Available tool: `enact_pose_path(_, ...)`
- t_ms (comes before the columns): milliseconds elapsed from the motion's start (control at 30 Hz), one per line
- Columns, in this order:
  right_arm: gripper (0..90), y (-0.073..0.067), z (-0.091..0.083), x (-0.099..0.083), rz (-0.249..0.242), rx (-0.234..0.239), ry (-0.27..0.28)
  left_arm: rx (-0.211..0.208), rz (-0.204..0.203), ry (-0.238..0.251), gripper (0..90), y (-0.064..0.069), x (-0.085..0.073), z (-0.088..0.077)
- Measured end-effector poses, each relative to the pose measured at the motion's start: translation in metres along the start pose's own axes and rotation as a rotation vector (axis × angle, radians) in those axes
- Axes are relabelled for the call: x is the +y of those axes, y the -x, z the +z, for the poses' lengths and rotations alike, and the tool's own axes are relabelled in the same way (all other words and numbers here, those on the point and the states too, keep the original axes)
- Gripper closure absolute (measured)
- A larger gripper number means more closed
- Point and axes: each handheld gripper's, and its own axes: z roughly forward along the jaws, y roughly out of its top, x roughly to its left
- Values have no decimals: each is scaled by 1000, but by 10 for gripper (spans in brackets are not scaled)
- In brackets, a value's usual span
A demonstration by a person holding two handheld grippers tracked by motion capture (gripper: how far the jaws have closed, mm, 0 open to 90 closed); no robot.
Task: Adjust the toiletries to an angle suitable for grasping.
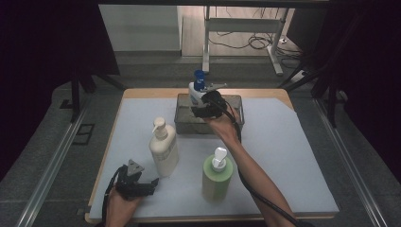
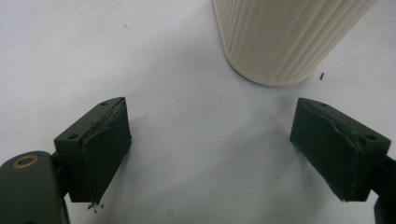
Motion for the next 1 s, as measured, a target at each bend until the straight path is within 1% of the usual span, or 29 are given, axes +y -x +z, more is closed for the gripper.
enact_pose_path(67,328,2,-4,-4,-8,15,-1,0,0,0,122,0,0,0)
enact_pose_path(133,338,3,-9,-8,-20,18,1,0,0,0,122,0,0,0)
enact_pose_path(167,352,4,-13,-11,-22,23,3,1,0,0,122,0,0,0)
enact_pose_path(233,363,4,-15,-13,-23,28,7,0,0,0,122,0,0,0)
enact_pose_path(300,383,5,-21,-17,-23,39,13,0,0,0,122,0,0,0)
enact_pose_path(333,403,5,-24,-18,-27,39,12,0,0,0,122,0,0,0)
enact_pose_path(367,437,6,-30,-22,-32,43,16,0,0,0,122,0,0,0)
enact_pose_path(400,437,6,-30,-22,-32,43,16,0,0,0,122,0,0,0)
enact_pose_path(433,474,8,-35,-26,-27,54,15,0,0,0,122,0,0,0)
enact_pose_path(467,474,8,-35,-26,-27,54,15,0,0,0,122,0,0,0)
enact_pose_path(567,532,10,-41,-32,-29,53,19,0,0,0,122,0,0,0)
enact_pose_path(600,591,13,-42,-35,-27,52,16,0,0,0,122,0,0,0)
enact_pose_path(633,616,14,-42,-36,-25,55,14,0,0,0,122,0,0,0)
enact_pose_path(667,616,14,-42,-36,-25,55,14,0,0,0,122,0,0,0)
enact_pose_path(700,677,17,-41,-38,-25,45,14,0,0,0,121,0,0,0)
enact_pose_path(733,677,17,-41,-38,-25,45,14,0,0,0,122,0,0,0)
enact_pose_path(800,719,19,-40,-39,-15,34,8,0,-1,0,121,0,0,0)
enact_pose_path(833,789,21,-37,-38,-8,28,-2,1,0,0,121,0,0,0)
enact_pose_path(867,789,21,-37,-38,-8,28,-2,0,0,0,121,0,0,0)
enact_pose_path(900,820,22,-34,-38,-1,24,-7,0,0,0,122,0,0,0)
enact_pose_path(933,879,24,-30,-38,13,17,-4,0,0,0,121,0,0,0)
enact_pose_path(1000,895,26,-28,-38,14,9,-2,0,0,0,121,0,0,0)
